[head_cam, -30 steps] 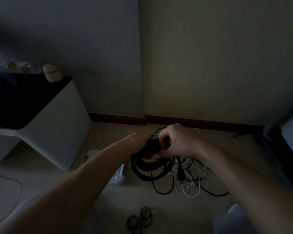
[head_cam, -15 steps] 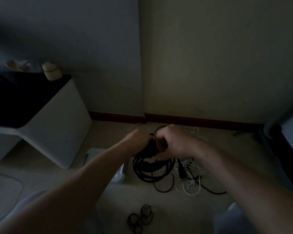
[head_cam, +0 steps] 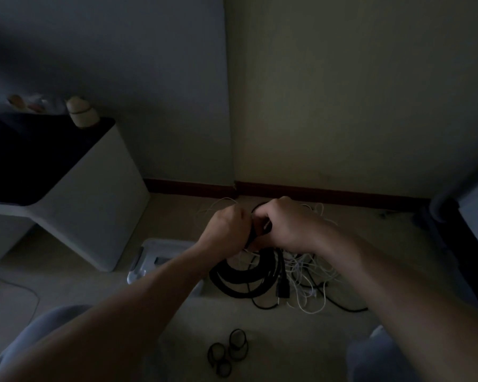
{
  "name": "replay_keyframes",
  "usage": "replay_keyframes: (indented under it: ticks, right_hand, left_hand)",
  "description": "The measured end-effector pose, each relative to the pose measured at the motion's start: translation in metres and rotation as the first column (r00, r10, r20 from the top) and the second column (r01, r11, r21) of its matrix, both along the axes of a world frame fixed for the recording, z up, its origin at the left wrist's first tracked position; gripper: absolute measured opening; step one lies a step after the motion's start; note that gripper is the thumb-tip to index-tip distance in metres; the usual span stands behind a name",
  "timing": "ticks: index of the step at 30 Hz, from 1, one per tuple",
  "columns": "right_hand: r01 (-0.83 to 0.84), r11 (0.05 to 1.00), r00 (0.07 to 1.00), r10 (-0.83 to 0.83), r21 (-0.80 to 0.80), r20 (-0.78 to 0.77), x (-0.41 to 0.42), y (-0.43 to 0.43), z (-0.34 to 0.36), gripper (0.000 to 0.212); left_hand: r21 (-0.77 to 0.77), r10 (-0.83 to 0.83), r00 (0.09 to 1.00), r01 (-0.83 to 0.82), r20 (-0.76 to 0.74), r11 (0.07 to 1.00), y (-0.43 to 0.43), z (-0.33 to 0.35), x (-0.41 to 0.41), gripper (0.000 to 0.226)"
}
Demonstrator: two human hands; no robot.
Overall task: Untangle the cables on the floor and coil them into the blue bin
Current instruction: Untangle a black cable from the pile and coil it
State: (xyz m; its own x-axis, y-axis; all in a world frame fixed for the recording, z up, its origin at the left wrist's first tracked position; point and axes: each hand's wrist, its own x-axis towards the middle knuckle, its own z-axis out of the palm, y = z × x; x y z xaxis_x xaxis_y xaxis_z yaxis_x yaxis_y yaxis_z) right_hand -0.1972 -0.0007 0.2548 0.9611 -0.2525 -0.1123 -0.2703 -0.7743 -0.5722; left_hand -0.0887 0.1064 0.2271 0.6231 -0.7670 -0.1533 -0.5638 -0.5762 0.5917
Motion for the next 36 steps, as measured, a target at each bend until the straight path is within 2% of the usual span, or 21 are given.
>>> replay_keyframes:
  ticks: [5,10,16,22,25,29,32,36]
  right_hand:
    - [0.007,0.999,0.998,-0.004,-0.050,0.060,-0.001,-0.004,-0.003,0.035]
    - [0.026,0.977,0.997,-0.010,-0.213,0.075,-0.001,-0.006,-0.001,0.039]
    - [-0.002,0.999,1.000,0.003,-0.054,0.019,-0.002,-0.014,0.003,0.012]
    - [-0.012,1.000,1.000,0.012,0.017,-0.022,-0.006,-0.020,0.004,0.019]
    - [-0.004,0.999,0.999,0.006,0.044,-0.039,-0.006,-0.023,0.002,0.009]
    - [0.003,0.998,0.999,-0.001,0.068,-0.033,-0.008,-0.025,-0.003,0.005]
    - [0.011,0.996,1.000,-0.012,0.092,0.002,-0.009,-0.024,-0.002,0.013]
    - [0.017,0.995,1.000,-0.019,0.100,0.011,-0.011,-0.023,0.001,0.015]
  left_hand:
    - [-0.058,0.009,1.000,-0.010,-0.022,0.998,-0.003,-0.006,0.002,0.028]
    - [-0.092,0.037,0.998,-0.042,-0.057,0.995,-0.003,-0.011,0.003,0.026]
    - [-0.091,0.038,0.999,-0.040,-0.025,0.995,0.000,-0.012,-0.002,0.022]
    - [-0.091,0.004,1.000,-0.006,-0.019,0.996,0.000,-0.012,-0.006,0.027]
    - [-0.119,-0.020,0.999,0.015,-0.036,0.993,0.001,-0.012,-0.006,0.029]
    - [-0.168,-0.056,0.992,0.036,-0.115,0.985,0.002,-0.009,-0.006,0.029]
    - [-0.251,-0.087,0.978,0.037,-0.190,0.967,0.003,-0.008,-0.005,0.030]
    - [-0.307,-0.077,0.975,0.009,-0.209,0.952,0.006,-0.009,-0.007,0.040]
